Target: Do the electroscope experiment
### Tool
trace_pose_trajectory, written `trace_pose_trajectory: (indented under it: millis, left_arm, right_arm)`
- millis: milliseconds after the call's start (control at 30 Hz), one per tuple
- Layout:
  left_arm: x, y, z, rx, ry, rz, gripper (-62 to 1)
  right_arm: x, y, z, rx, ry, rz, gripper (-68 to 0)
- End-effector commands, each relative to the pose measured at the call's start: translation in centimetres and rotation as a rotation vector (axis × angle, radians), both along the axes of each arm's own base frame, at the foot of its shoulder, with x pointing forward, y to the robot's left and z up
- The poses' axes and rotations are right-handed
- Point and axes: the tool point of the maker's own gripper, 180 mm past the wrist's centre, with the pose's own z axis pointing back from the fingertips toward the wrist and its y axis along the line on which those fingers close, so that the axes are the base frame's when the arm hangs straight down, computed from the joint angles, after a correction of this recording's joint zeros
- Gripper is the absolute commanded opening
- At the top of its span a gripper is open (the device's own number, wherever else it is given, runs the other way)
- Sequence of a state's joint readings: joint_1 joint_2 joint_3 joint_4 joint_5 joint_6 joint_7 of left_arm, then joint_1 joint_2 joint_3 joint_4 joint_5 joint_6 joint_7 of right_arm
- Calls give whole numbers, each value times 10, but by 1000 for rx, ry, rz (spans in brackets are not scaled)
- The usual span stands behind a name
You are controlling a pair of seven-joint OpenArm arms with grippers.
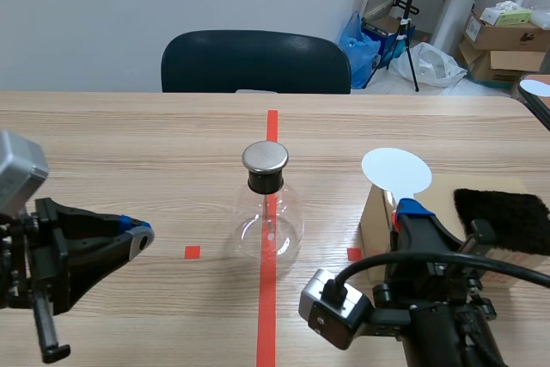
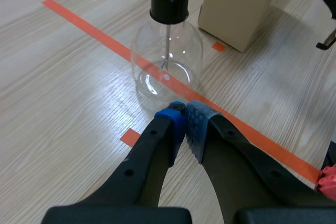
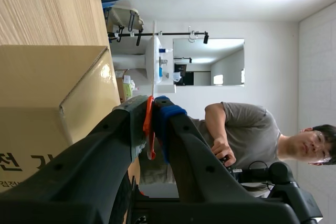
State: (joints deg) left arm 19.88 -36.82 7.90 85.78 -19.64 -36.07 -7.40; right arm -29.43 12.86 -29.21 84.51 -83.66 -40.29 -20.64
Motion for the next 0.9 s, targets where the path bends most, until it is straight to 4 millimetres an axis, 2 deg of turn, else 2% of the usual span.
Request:
trace_pose_trajectory:
  millis: [0,300,433,633,867]
  left_arm:
    - [1,-8,2,-45,-14,-23,-581]
    - [11,-35,-26,-135,26,-78,-581]
    - [26,-43,-38,-123,20,-45,-581]
    - [46,-45,-50,-116,21,8,-581]
    - [53,-48,-53,-121,18,33,-581]
  right_arm:
    - [7,0,15,19,-53,-7,-665]
    - [19,11,22,25,-70,-5,-665]
    - [24,15,24,19,-76,2,-665]
    - [29,18,25,-6,-80,18,-665]
    - [35,21,30,-14,-99,34,-665]
